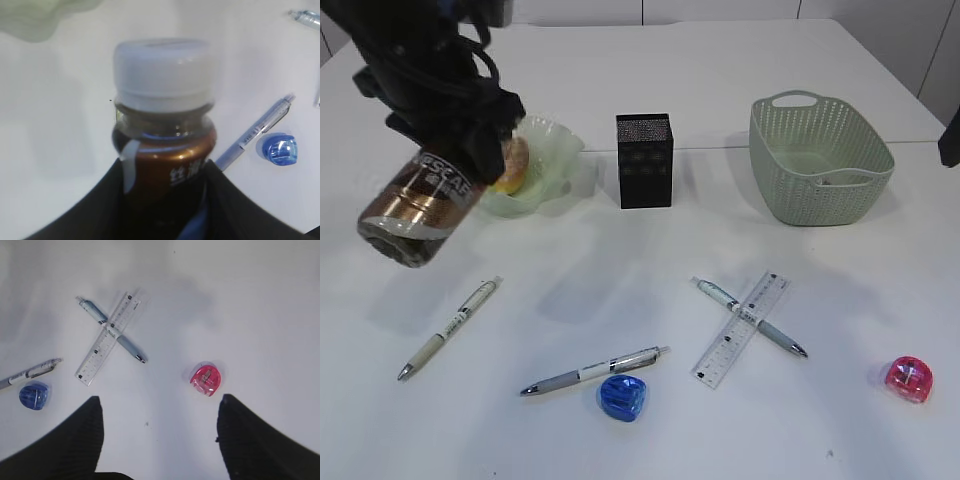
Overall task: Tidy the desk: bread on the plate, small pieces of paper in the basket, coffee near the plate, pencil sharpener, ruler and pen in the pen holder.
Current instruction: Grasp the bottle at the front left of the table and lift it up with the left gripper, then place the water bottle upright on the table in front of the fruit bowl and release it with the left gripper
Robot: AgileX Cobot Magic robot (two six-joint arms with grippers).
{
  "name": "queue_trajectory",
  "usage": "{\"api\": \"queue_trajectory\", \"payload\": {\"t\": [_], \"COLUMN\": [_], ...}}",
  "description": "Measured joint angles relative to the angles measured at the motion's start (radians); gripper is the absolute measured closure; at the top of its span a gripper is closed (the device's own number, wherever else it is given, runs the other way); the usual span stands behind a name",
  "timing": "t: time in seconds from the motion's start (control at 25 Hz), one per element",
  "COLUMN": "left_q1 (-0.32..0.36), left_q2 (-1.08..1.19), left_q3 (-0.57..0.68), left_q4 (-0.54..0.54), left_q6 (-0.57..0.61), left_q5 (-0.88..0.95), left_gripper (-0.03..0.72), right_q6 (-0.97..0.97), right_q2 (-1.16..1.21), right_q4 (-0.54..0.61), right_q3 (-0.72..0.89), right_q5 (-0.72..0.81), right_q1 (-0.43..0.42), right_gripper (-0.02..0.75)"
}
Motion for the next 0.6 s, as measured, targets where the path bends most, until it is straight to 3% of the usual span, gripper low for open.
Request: {"api": "queue_trajectory", "payload": {"t": [0.28, 0.6], "left_q1": [0.047, 0.162], "left_q2": [-0.243, -0.498], "left_q3": [0.189, 0.563], "left_q4": [0.038, 0.056], "left_q6": [-0.017, -0.018], "left_q5": [-0.198, -0.717], "left_gripper": [0.419, 0.419], "right_q6": [0.0, 0.0], "right_q2": [0.0, 0.0], "right_q4": [0.0, 0.0], "right_q3": [0.0, 0.0], "right_q5": [0.0, 0.0], "right_q1": [0.0, 0.0], "right_gripper": [0.187, 0.187]}}
